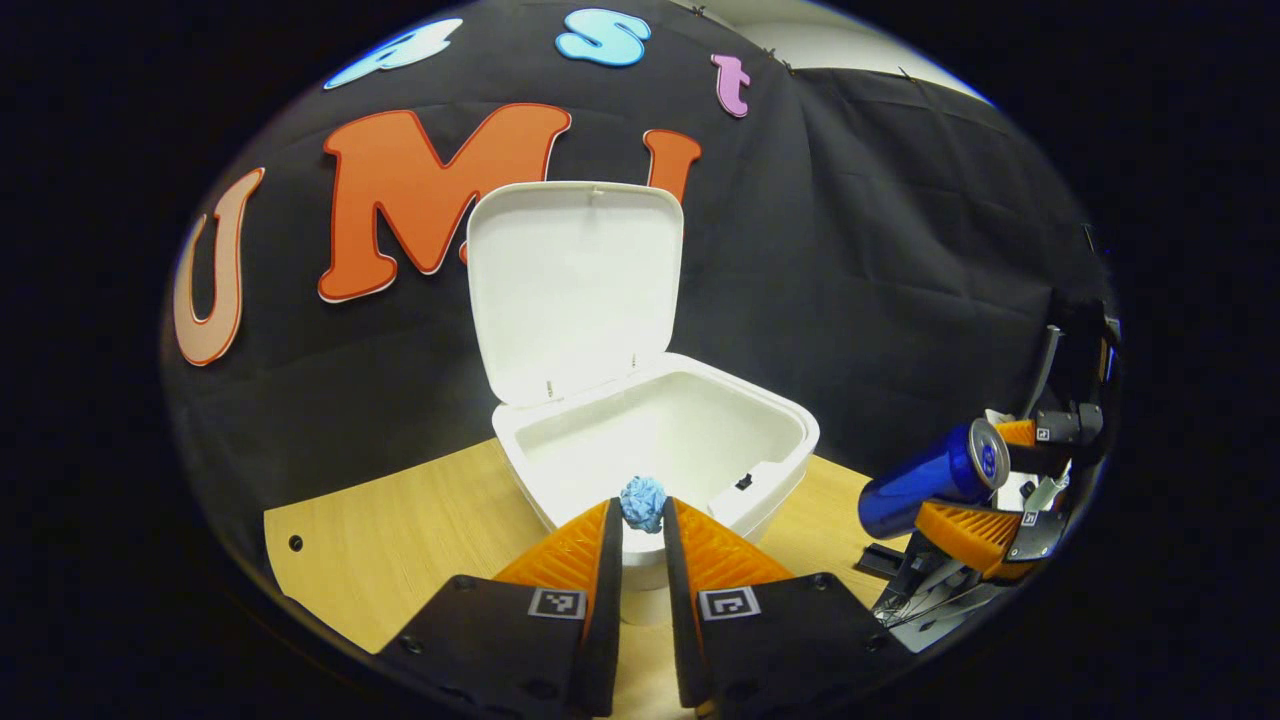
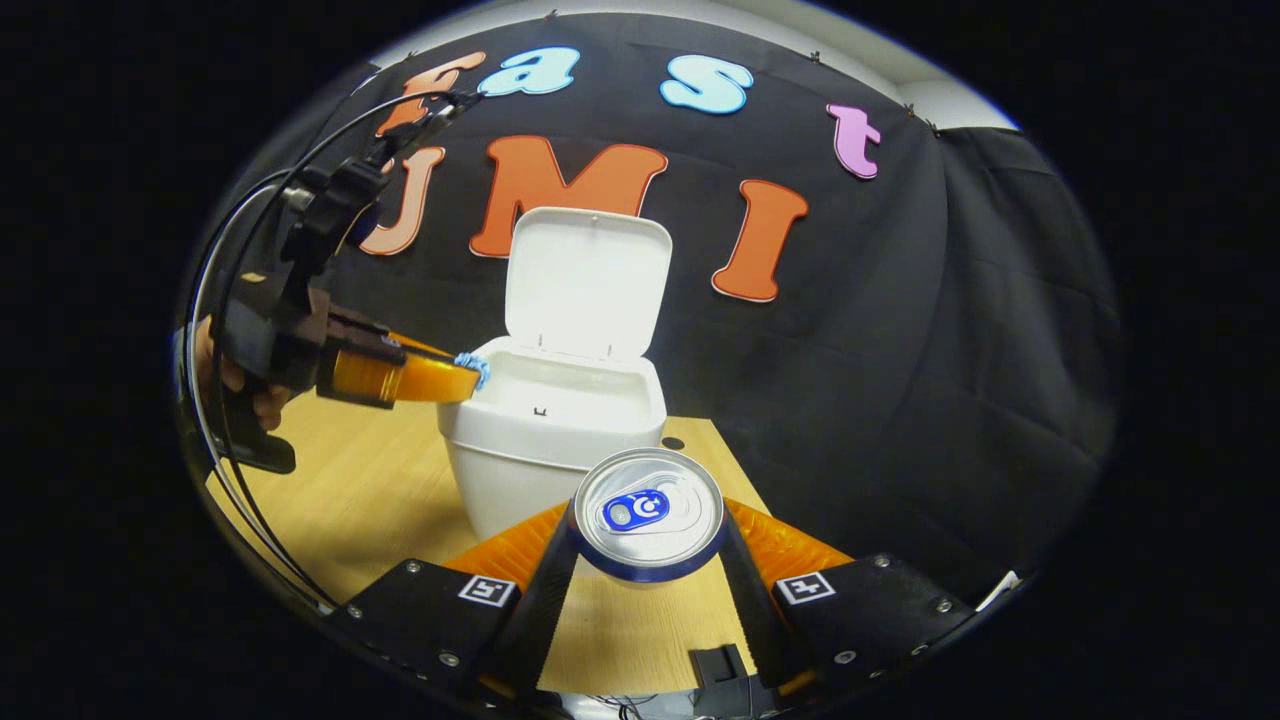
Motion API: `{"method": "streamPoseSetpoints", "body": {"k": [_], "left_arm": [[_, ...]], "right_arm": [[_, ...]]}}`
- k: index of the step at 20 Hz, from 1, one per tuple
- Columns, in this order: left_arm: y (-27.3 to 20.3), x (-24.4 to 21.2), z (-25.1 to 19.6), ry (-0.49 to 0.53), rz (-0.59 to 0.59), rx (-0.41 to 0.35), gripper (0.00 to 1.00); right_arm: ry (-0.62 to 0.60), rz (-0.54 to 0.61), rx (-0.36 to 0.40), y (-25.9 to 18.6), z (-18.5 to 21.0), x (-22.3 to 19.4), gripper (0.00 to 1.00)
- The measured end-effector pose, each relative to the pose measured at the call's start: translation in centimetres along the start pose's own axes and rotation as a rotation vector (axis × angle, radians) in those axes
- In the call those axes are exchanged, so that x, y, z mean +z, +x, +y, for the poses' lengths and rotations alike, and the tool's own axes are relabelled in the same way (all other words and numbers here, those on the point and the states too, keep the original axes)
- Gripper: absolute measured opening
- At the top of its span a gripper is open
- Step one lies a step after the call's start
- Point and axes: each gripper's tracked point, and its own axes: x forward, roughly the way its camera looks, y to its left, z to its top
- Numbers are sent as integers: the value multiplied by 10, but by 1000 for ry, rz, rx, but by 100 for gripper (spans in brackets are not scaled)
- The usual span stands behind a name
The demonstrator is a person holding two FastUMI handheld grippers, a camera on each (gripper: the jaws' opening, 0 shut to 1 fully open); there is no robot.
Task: Press the lid of the desktop garbage bin to open it, pick up the crumpled paper on the desktop and throw it into the bin, then pick up the pop can on the desktop and drop it into the bin, and finally close the garbage bin lid.
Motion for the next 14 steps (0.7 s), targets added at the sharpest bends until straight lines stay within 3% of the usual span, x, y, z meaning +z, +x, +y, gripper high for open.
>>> {"method": "streamPoseSetpoints", "body": {"k": [4,6,14], "left_arm": [[-7,2,1,-8,-14,-7,32],[-10,0,-3,-9,-18,-15,48],[-22,-5,11,-30,-22,37,81]], "right_arm": [[-9,-60,5,8,-10,31,80],[-23,-87,6,12,-11,48,79],[-55,-159,41,31,-12,86,80]]}}
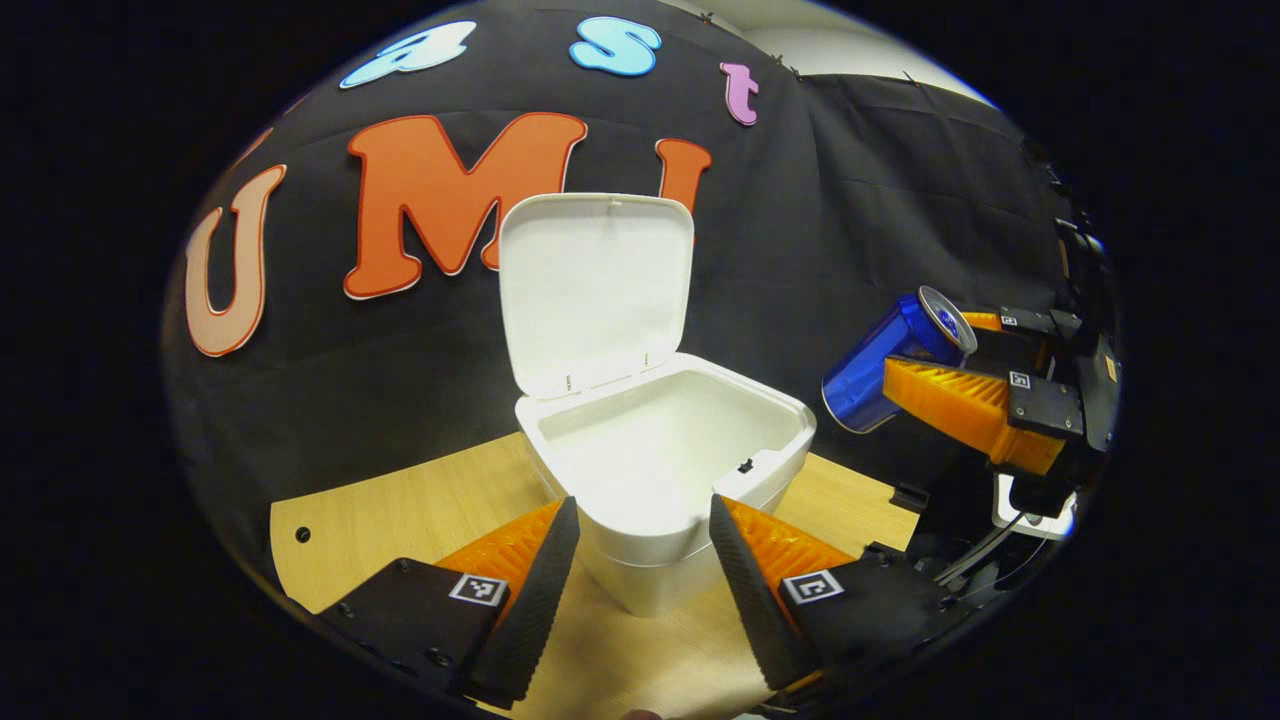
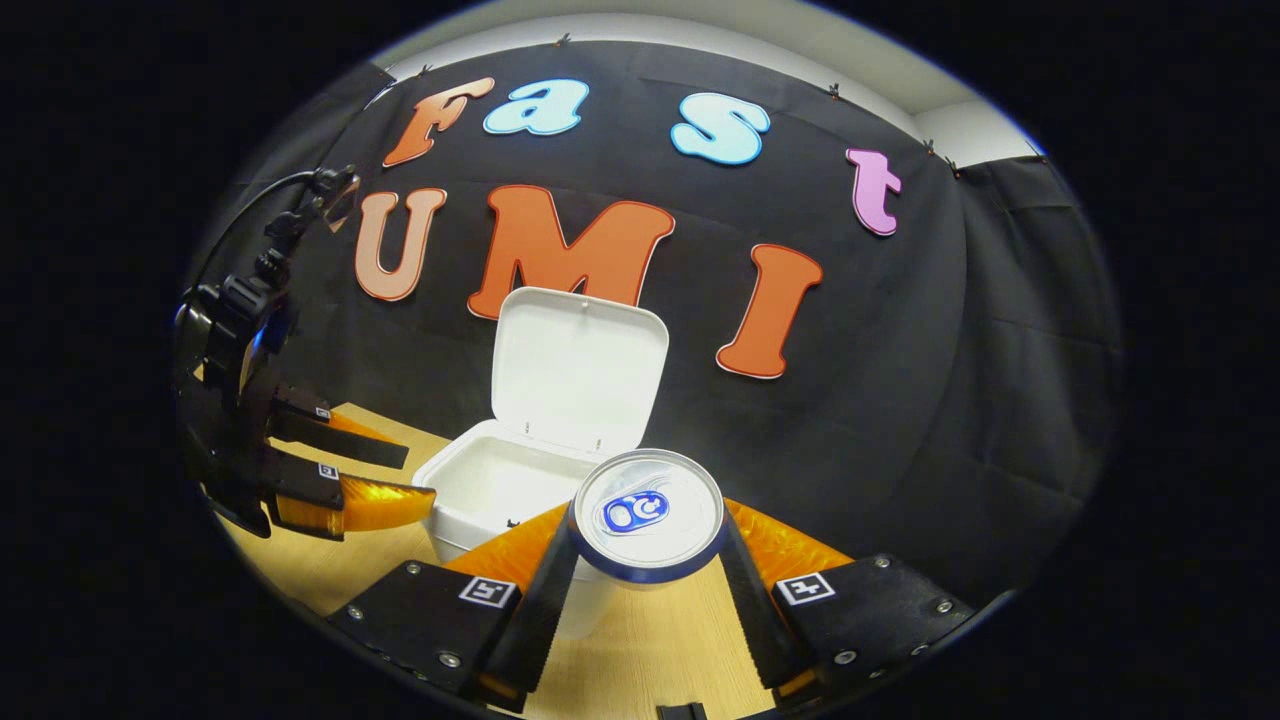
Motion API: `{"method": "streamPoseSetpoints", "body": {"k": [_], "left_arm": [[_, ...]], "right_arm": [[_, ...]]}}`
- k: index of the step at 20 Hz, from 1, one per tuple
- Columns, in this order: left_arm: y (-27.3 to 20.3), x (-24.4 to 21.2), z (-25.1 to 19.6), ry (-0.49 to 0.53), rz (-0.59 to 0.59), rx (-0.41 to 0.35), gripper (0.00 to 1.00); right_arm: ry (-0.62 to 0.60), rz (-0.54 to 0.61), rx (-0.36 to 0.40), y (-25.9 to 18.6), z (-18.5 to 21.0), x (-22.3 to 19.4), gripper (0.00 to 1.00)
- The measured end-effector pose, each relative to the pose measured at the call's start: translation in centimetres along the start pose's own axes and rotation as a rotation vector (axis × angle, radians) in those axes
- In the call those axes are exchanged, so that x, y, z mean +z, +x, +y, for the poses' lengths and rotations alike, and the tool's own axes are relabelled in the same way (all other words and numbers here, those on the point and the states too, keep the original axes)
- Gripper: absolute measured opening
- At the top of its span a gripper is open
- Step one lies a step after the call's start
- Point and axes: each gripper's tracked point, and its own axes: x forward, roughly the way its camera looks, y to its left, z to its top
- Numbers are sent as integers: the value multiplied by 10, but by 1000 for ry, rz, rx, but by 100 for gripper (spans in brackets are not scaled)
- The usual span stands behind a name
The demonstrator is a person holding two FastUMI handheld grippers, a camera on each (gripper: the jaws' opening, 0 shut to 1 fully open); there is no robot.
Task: Press the lid of the desktop garbage bin to open it, pick up the crumpled paper on the desktop and throw it into the bin, then pick up the pop can on the desktop and drop it into the bin, and finally close the garbage bin lid.
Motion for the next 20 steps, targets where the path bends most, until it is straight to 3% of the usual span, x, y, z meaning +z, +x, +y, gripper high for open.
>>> {"method": "streamPoseSetpoints", "body": {"k": [1,5,20], "left_arm": [[-4,0,3,-7,-4,11,87],[-14,0,19,-26,-18,67,92],[-45,-18,70,-61,-15,256,92]], "right_arm": [[-2,-8,10,3,2,3,80],[-8,-27,50,19,10,14,79],[-13,53,167,68,38,-15,80]]}}
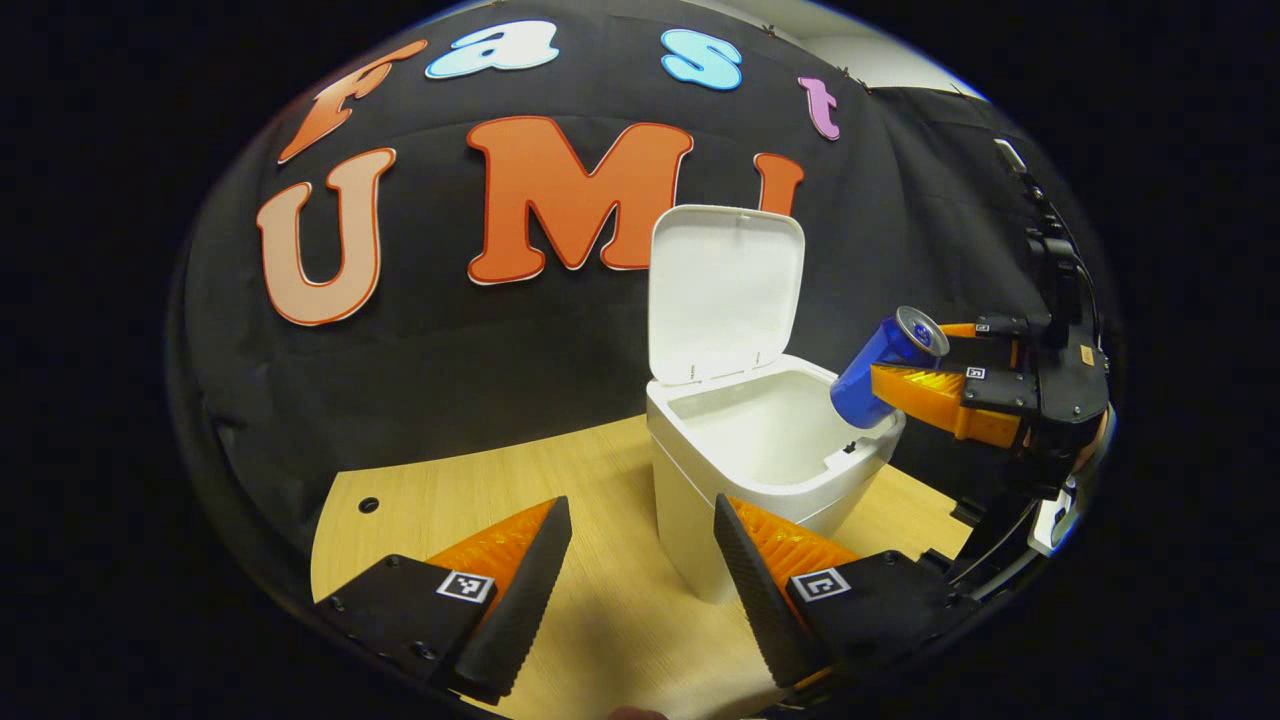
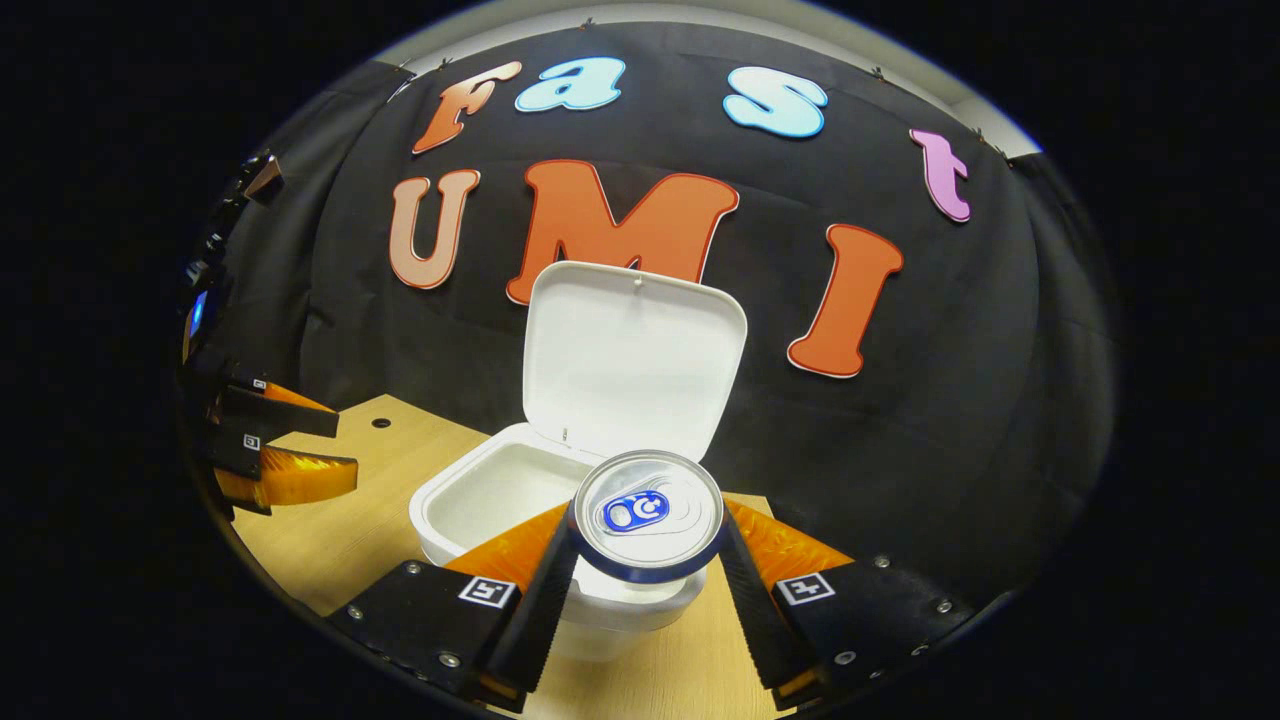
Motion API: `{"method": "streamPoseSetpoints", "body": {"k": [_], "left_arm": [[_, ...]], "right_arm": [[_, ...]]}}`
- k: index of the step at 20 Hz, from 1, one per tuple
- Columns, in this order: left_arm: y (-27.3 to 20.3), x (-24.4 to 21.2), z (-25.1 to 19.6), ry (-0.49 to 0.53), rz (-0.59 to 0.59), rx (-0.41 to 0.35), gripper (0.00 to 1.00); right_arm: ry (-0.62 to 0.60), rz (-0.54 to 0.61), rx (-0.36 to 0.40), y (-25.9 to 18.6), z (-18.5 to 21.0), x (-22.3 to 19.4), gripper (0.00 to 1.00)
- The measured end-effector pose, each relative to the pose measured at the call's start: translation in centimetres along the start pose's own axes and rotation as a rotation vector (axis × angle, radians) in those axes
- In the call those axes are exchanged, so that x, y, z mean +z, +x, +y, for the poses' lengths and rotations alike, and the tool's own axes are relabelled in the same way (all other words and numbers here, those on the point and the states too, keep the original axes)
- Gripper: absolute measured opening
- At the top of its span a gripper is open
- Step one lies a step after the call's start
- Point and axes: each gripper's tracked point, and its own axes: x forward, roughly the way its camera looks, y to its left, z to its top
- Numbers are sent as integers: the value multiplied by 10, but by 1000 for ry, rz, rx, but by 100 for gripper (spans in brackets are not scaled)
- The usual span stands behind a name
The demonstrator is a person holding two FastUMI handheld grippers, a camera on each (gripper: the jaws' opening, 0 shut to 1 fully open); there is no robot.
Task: Press the lid of the desktop garbage bin to open it, pick up the crumpled paper on the desktop and throw it into the bin, then pick up the pop can on the desktop and drop it into the bin, and finally close the garbage bin lid.
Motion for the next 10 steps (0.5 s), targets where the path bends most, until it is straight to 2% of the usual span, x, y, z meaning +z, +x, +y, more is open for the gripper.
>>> {"method": "streamPoseSetpoints", "body": {"k": [5,10], "left_arm": [[-4,-8,14,-23,11,44,90],[-9,-13,24,-35,14,72,91]], "right_arm": [[-7,43,11,10,3,-19,80],[1,53,-1,17,-1,-21,82]]}}
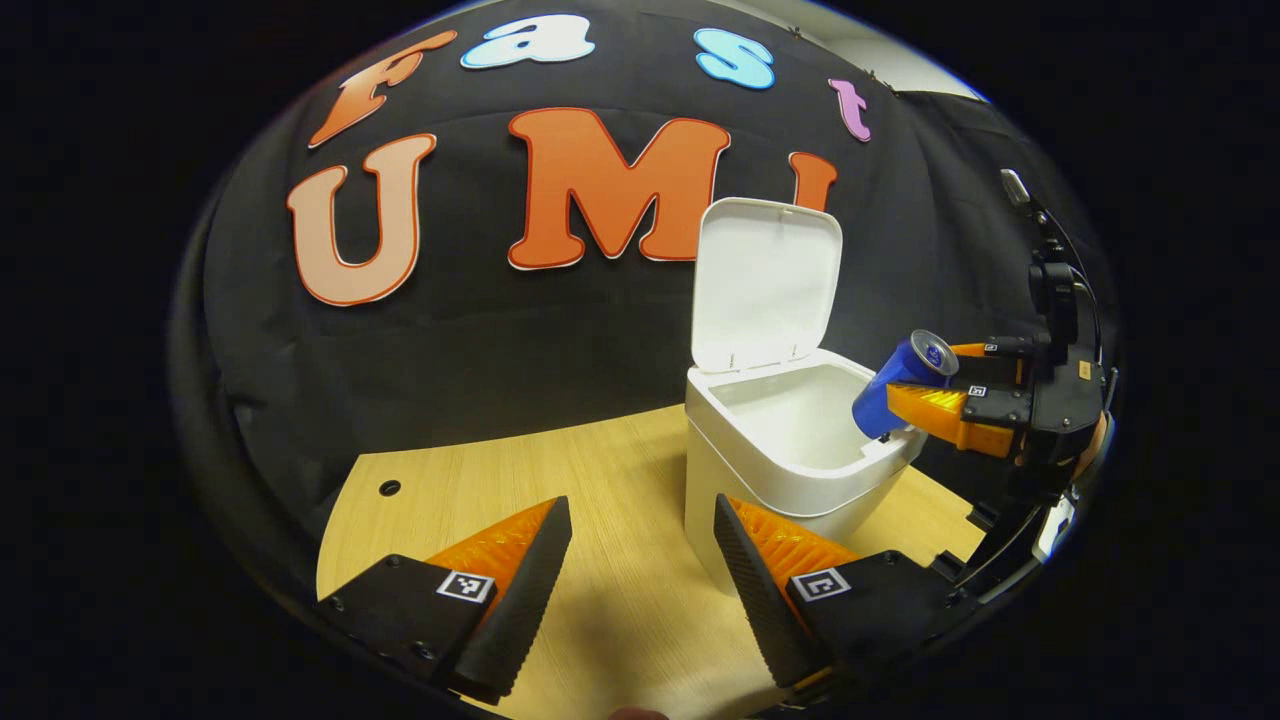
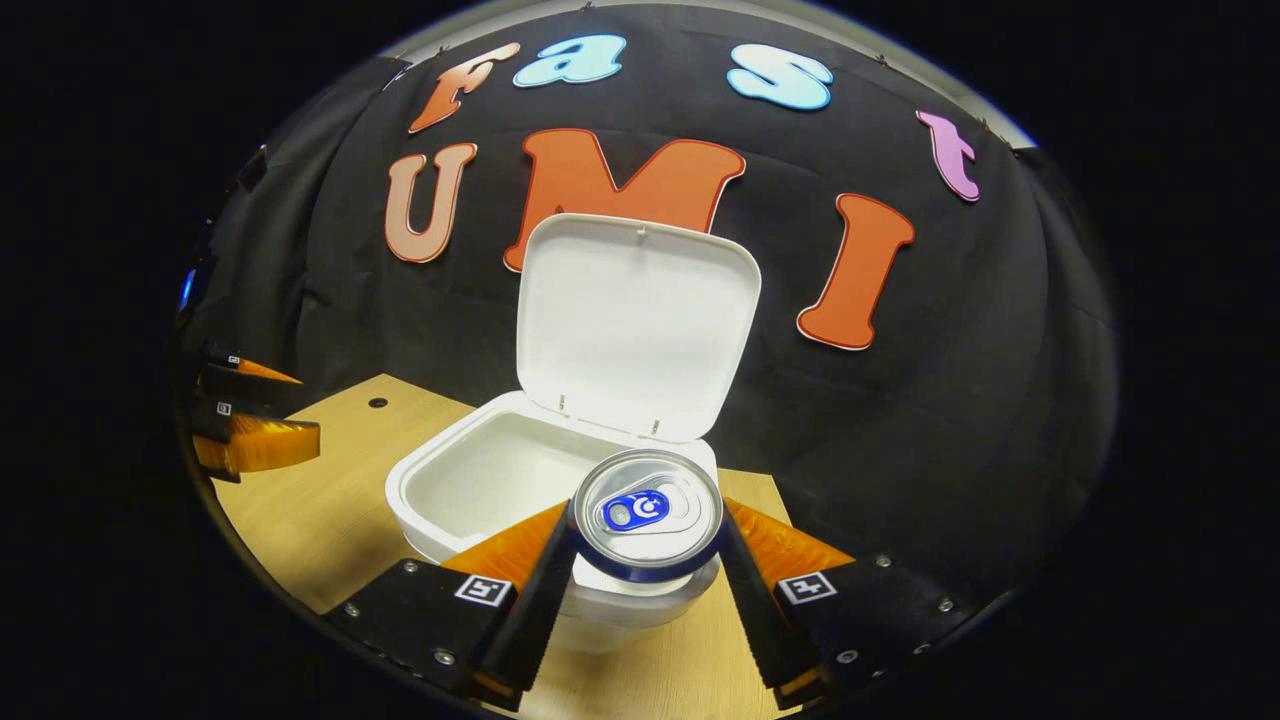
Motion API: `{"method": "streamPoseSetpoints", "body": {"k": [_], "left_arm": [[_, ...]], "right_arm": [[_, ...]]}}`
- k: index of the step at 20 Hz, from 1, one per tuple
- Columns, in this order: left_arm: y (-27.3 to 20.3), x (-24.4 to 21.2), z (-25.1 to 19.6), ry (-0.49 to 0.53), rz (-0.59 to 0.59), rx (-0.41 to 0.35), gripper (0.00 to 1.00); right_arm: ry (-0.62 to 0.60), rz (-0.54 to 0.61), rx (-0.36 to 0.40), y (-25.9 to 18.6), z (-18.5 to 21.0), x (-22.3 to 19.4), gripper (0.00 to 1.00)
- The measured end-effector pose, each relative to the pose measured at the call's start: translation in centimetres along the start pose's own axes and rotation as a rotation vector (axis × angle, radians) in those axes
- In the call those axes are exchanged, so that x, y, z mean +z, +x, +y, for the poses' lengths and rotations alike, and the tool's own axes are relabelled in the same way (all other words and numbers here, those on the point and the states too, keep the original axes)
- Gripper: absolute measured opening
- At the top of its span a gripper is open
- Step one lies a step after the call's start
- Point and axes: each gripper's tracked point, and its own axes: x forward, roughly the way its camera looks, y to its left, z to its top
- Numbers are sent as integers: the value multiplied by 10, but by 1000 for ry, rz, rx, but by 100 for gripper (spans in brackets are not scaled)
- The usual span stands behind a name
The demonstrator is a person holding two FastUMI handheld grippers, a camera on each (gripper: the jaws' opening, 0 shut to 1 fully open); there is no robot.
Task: Press the lid of the desktop garbage bin to open it, pick up the crumpled paper on the desktop and throw it into the bin, then pick up the pop can on the desktop and drop it into the bin, and finally close the garbage bin lid.
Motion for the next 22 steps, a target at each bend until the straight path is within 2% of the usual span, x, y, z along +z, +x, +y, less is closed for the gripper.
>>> {"method": "streamPoseSetpoints", "body": {"k": [8,15,16,19,22], "left_arm": [[-8,-6,23,-28,-1,50,91],[-17,-12,51,-68,2,109,93],[-19,-12,56,-73,0,121,90],[-28,-14,72,-81,-8,160,94],[-36,-18,89,-102,-8,204,92]], "right_arm": [[-19,-73,-1,9,-2,40,83],[-44,-227,-15,21,-13,132,83],[-45,-245,-19,24,-14,143,83],[-51,-297,-19,31,-15,177,83],[-54,-330,-25,44,-15,205,82]]}}
